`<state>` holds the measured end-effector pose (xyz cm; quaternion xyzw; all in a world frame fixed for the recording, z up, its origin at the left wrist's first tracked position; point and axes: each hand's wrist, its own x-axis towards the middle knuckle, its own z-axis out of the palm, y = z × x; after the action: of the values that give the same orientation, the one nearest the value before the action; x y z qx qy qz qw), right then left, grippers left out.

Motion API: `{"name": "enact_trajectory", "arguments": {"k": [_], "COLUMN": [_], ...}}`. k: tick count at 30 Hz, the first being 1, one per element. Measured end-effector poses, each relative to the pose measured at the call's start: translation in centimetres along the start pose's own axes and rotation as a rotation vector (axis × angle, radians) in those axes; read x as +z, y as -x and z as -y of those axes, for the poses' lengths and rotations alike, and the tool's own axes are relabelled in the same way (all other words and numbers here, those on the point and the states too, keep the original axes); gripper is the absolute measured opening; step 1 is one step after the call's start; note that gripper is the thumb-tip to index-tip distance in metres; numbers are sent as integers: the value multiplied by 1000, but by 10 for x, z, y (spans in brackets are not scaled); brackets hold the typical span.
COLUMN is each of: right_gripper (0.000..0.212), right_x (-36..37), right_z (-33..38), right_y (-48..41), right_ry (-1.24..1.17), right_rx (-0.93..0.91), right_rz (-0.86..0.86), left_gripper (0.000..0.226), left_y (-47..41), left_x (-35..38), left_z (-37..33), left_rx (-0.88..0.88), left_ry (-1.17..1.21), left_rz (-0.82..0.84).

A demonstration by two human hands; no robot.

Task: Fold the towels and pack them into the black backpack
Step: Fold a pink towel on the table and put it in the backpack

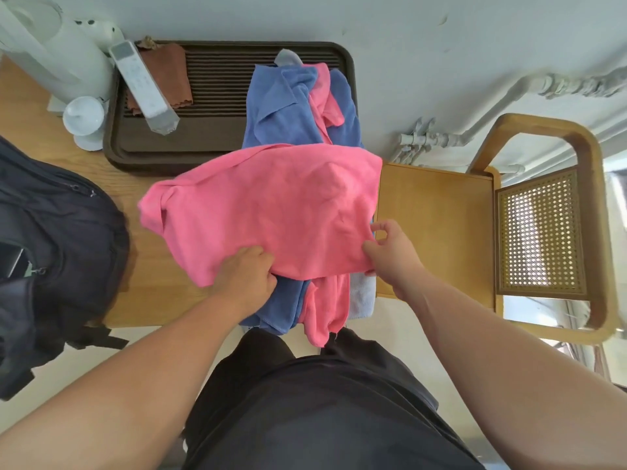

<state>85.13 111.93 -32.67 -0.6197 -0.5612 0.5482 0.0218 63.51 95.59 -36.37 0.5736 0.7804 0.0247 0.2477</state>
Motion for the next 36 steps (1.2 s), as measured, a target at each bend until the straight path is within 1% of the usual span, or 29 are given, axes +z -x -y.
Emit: {"name": "enact_trajectory", "arguments": {"k": [2, 3, 5, 7, 8, 9, 10, 11, 13, 15, 16, 18, 21, 23, 24, 26, 27, 29, 31, 32, 34, 36], "right_gripper": [34, 34, 37, 41, 43, 45, 51, 59, 72, 76, 75, 67, 53, 46, 43, 39, 36, 28, 25, 24, 24, 21], "right_x": [-3, -5, -10, -13, -15, -16, -17, -18, -17, -13, -10, -7, -1, 1, 2, 1, 2, 3, 4, 4, 3, 2], "right_z": [-3, -6, -12, -15, -15, -15, -15, -15, -9, 1, 7, 20, 34, 41, 45, 53, 57, 63, 67, 69, 72, 76], "right_y": [10, 12, 18, 22, 23, 21, 18, 13, 1, -13, -21, -35, -56, -66, -70, -75, -76, -77, -78, -77, -77, -77], "right_ry": [21, 75, 257, 423, 468, 494, 498, 465, 313, 183, 154, 199, 308, 411, 503, 706, 780, 841, 837, 820, 787, 802], "right_rx": [58, 104, 206, 282, 296, 283, 246, 200, 113, 47, 17, -70, -190, -243, -265, -331, -382, -456, -481, -483, -482, -469], "right_rz": [18, 27, 103, 243, 276, 261, 202, 117, -25, -64, -70, -93, -139, -172, -190, -224, -230, -193, -131, -116, -88, -50], "left_gripper": [17, 19, 24, 20, 17, 15, 15, 17, 17, 15, 18, 38, 65, 75, 77, 73, 65, 38, 13, 11, 18, 19], "left_y": [4, 7, 12, 16, 18, 20, 21, 21, 18, 9, 3, -11, -32, -46, -52, -66, -73, -87, -97, -101, -106, -108], "left_x": [-9, -12, -17, -19, -18, -17, -15, -16, -18, -22, -25, -30, -42, -52, -56, -62, -62, -61, -60, -62, -67, -73], "left_z": [0, 1, 4, 5, 4, 4, 3, 2, 2, 2, 2, 4, 5, 6, 6, 10, 15, 22, 26, 26, 25, 25], "left_rx": [-29, -47, -78, -79, -82, -91, -107, -122, -142, -155, -159, -165, -234, -309, -347, -386, -384, -380, -395, -394, -387, -415], "left_ry": [29, 24, 24, 42, 56, 71, 89, 106, 120, 135, 140, 149, 272, 377, 392, 364, 343, 302, 270, 258, 236, 284], "left_rz": [27, 90, 312, 558, 642, 681, 674, 624, 477, 321, 250, 142, 2, -107, -128, -99, -73, -34, -3, 4, -25, -72]}}
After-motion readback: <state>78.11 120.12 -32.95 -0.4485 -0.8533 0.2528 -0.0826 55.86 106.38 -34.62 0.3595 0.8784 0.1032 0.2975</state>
